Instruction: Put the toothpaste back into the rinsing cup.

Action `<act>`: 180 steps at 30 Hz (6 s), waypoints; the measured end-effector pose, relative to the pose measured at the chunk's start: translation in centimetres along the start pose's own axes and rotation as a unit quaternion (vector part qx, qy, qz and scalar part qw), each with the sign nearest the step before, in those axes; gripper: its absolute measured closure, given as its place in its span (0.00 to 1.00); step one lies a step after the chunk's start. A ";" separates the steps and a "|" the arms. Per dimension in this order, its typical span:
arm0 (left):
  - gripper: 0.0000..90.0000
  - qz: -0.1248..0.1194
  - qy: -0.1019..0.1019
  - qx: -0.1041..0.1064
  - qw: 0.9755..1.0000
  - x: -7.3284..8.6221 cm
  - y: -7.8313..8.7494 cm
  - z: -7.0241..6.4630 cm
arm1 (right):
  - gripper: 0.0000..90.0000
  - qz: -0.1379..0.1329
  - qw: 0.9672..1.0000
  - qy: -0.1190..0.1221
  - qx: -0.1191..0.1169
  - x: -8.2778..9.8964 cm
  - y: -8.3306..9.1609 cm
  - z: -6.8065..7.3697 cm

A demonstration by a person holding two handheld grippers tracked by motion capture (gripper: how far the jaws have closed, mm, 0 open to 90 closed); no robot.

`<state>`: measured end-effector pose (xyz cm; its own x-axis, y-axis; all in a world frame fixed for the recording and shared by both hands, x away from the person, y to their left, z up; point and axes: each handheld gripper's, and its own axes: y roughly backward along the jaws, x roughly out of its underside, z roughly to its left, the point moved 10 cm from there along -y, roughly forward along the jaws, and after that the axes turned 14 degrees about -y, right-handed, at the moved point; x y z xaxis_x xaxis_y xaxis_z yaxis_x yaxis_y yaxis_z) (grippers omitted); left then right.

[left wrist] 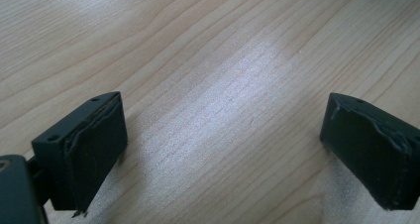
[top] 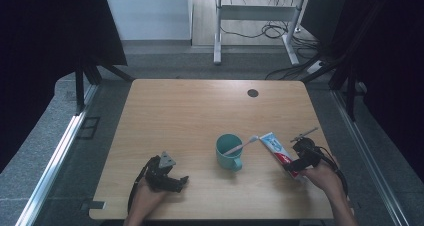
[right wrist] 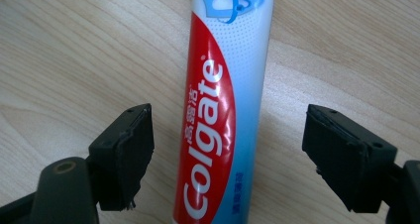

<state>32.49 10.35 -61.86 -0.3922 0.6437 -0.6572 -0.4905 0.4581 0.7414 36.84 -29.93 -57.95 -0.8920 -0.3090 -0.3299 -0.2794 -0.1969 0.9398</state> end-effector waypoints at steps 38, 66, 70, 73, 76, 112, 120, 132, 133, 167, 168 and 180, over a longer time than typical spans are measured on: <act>0.05 0.000 0.000 0.000 1.000 0.0 0.0 0.0 | 0.53 0.126 0.991 -0.008 0.039 -2.1 -2.9 0.7; 0.05 0.000 0.000 0.000 1.000 0.0 0.0 0.0 | 0.78 0.092 0.996 -0.002 0.003 -2.1 -1.0 1.3; 0.05 0.000 0.000 0.000 1.000 0.0 0.0 0.0 | 0.78 0.074 0.997 -0.004 -0.001 -2.2 -0.3 1.4; 0.05 0.000 0.000 0.000 1.000 0.0 0.0 0.0 | 0.78 0.066 0.998 -0.003 -0.004 -2.2 0.1 1.4; 0.05 0.000 0.000 0.000 1.000 0.0 0.0 0.0 | 0.78 0.057 0.998 -0.002 -0.007 -2.2 0.5 1.5; 0.05 0.000 -0.001 0.000 1.000 0.0 0.0 0.0 | 0.79 -0.086 0.994 -0.003 -0.063 -1.1 4.5 3.0; 0.05 0.000 0.000 0.000 1.000 0.0 0.0 0.0 | 0.79 -0.116 0.990 -0.002 -0.074 -0.9 5.7 3.5; 0.05 -0.001 0.001 -0.001 1.000 0.0 0.0 0.0 | 0.79 -0.164 0.982 0.004 -0.097 -1.0 7.8 4.7; 0.05 -0.001 0.000 -0.001 1.000 0.0 0.0 0.0 | 0.79 -0.164 0.982 0.004 -0.097 -1.0 7.8 4.7; 0.05 0.001 -0.003 0.001 1.000 0.0 0.0 0.0 | 0.79 -0.240 0.953 0.068 -0.172 -3.6 10.1 12.7; 0.05 0.001 -0.002 0.001 1.000 0.0 0.0 0.0 | 0.79 -0.241 0.952 0.070 -0.173 -3.7 10.1 13.0; 0.05 0.001 -0.001 0.000 1.000 0.0 0.0 0.0 | 0.79 -0.247 0.948 0.085 -0.184 -5.4 10.1 15.3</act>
<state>32.52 10.38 -61.85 -0.3908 0.6457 -0.6560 -0.4899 0.4574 0.7421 33.42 -16.05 -45.31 -0.6057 -0.2332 -0.7607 -0.4781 -0.6576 0.5823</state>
